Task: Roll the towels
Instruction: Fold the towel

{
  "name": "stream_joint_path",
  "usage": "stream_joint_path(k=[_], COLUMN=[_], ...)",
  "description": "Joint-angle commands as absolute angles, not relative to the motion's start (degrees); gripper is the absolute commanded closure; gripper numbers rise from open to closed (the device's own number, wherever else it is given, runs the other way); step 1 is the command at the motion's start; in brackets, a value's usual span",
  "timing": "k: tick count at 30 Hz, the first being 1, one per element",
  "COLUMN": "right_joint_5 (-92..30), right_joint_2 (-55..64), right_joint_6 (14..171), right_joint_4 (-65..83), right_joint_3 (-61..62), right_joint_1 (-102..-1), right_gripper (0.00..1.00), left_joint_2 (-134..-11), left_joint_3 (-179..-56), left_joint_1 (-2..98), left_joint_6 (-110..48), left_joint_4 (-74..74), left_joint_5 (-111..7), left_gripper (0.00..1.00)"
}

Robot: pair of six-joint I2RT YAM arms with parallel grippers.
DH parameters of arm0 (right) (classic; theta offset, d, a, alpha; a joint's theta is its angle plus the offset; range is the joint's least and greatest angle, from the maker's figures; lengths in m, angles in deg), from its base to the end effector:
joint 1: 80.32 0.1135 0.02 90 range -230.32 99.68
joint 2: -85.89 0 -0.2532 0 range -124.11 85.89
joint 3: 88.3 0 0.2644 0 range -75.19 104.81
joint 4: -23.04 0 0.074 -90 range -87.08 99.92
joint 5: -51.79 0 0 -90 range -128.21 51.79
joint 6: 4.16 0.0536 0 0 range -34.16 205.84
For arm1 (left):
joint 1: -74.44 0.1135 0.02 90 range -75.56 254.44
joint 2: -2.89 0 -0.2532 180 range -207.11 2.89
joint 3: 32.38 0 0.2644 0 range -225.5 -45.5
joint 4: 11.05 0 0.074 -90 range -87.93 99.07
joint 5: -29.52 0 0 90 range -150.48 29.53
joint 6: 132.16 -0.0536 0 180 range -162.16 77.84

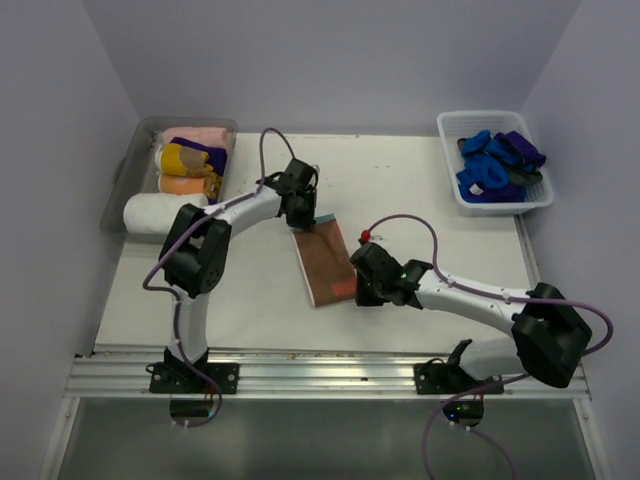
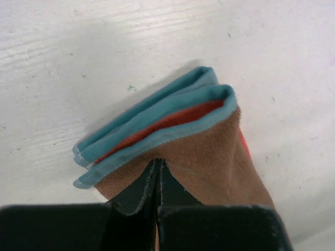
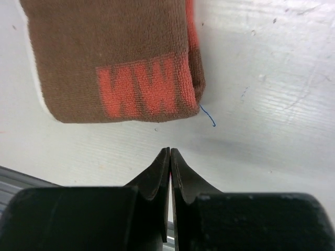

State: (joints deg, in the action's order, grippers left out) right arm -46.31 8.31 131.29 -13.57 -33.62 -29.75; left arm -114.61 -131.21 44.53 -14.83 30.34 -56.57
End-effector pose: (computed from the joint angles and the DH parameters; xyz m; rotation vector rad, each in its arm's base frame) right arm 0.1796 0.2065 0.1484 -0.0674 2.6528 0.4118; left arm 0.3891 -0.2281 0.1430 0.0849 2.6821 -0.4241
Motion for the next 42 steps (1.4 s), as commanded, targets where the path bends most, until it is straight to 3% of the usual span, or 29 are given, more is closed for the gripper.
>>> stream_joint_path(k=[1, 5, 6, 9, 11, 14, 16, 27, 37, 42], right_joint_5=[-51.48, -52.18, -52.01, -52.27, -52.62, -51.05, -50.08, -51.13, -48.06, -46.74], right_joint_2=[9.79, 4.18, 3.11, -1.55, -3.05, -7.16, -9.45, -6.12, -19.13, -19.41], right_joint_6=[131.46, 126.63, 125.92, 124.42, 123.89, 123.19, 122.93, 121.26, 121.26, 120.82], right_joint_4=[-16.18, -17.15, -16.54, -16.53, -15.49, -11.10, -10.39, -11.35, -7.83, -7.75], right_joint_3=[-27.66, -22.72, -22.02, -19.21, -18.58, -19.90, -19.73, -15.34, -9.97, -10.93], right_joint_1=[-30.05, -30.05, -30.22, -31.27, -32.15, -34.34, -34.70, -35.67, -41.03, -41.65], right_gripper=[0.93, 0.94, 0.93, 0.94, 0.94, 0.95, 0.96, 0.95, 0.96, 0.97], left_joint_2=[-108.06, -101.10, -99.87, -95.74, -92.57, -88.44, -86.77, -87.38, -94.05, -92.22], left_joint_3=[-133.57, -129.27, -128.47, -125.14, -121.01, -113.11, -108.11, -96.92, -91.99, -94.18], left_joint_1=[42.54, 42.10, 42.10, 42.10, 41.93, 40.96, 39.30, 36.39, 36.39, 36.39], left_joint_6=[-17.55, -16.85, -16.76, -15.71, -13.96, -9.66, -7.45, -0.85, -0.76, -1.90], left_joint_4=[33.44, 33.19, 33.10, 33.27, 31.70, 25.92, 22.74, 13.06, 7.96, 10.85], left_joint_5=[-55.20, -54.41, -54.41, -53.54, -51.35, -46.17, -43.79, -42.99, -44.48, -46.58], left_gripper=[1.00, 0.85, 0.77, 0.75, 0.78, 0.95, 1.00, 1.00, 1.00, 1.00])
